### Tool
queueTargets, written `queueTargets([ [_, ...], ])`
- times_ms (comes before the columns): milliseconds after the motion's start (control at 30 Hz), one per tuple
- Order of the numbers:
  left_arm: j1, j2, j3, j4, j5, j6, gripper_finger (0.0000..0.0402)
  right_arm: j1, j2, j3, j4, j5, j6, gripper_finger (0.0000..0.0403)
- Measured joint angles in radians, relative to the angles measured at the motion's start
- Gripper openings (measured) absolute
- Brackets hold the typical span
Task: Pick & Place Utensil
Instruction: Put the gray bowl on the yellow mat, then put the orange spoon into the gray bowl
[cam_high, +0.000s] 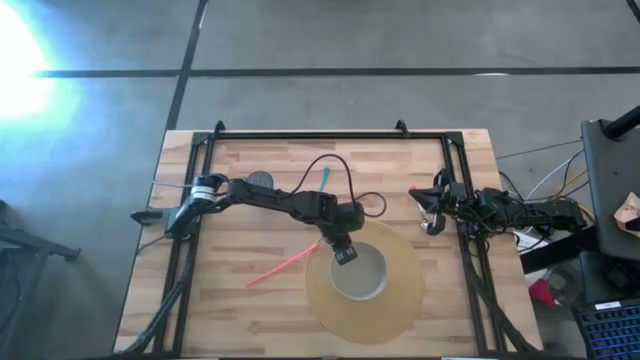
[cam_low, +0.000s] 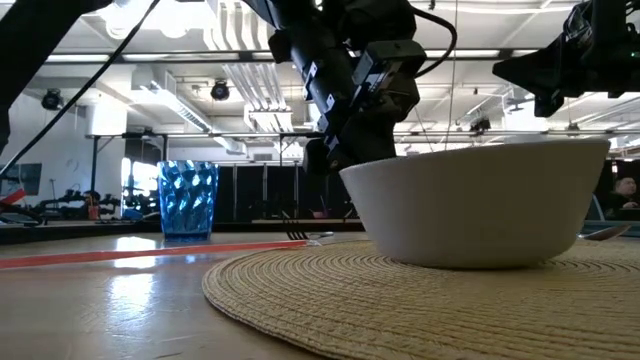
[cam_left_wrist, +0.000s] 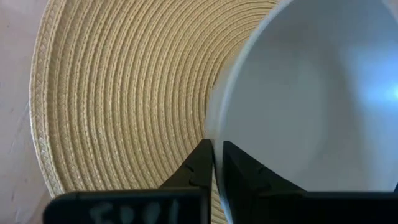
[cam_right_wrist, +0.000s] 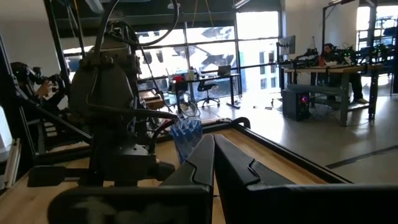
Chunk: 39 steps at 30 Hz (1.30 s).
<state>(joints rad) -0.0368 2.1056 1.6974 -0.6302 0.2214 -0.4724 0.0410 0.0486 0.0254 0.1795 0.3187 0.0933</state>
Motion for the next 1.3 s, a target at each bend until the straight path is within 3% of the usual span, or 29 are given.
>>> queueTargets([
  [767, 0.028, -0.051, 0.000, -0.014, -0.002, 0.029, 0.0169, 0.000, 0.000, 0.000, 0.010, -0.001, 0.001, 0.0008],
  [1300, 0.047, -0.263, 0.000, -0.072, 0.000, 0.165, 0.0175, 0.000, 0.000, 0.000, 0.020, -0.004, 0.041, 0.0009],
])
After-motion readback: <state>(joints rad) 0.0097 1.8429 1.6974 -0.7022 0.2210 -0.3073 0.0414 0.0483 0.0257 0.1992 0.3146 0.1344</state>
